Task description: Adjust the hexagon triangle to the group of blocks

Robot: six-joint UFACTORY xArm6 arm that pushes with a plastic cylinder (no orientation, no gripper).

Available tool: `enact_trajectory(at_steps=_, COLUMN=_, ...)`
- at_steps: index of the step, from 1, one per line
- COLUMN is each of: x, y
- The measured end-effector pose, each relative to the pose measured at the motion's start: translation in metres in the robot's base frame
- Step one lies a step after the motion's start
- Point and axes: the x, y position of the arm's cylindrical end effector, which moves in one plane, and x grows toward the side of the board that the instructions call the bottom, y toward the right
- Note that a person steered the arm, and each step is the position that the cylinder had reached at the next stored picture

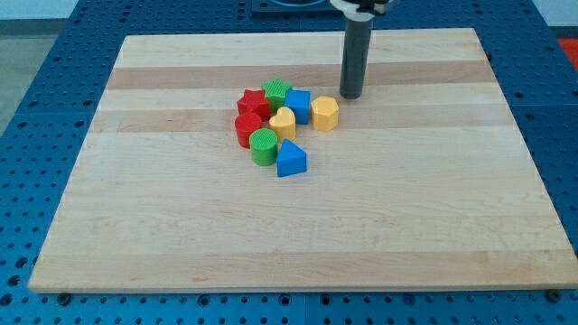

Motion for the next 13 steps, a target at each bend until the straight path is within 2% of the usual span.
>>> enact_trajectory(at_steps=8, x=0.050, y=-0.026)
enact_trajectory(at_steps=11, x=0.154, y=-0.001)
enact_trajectory(at_steps=12, x=0.179, y=-0.001)
enact_trajectory(at_steps=13, x=0.180, y=-0.031)
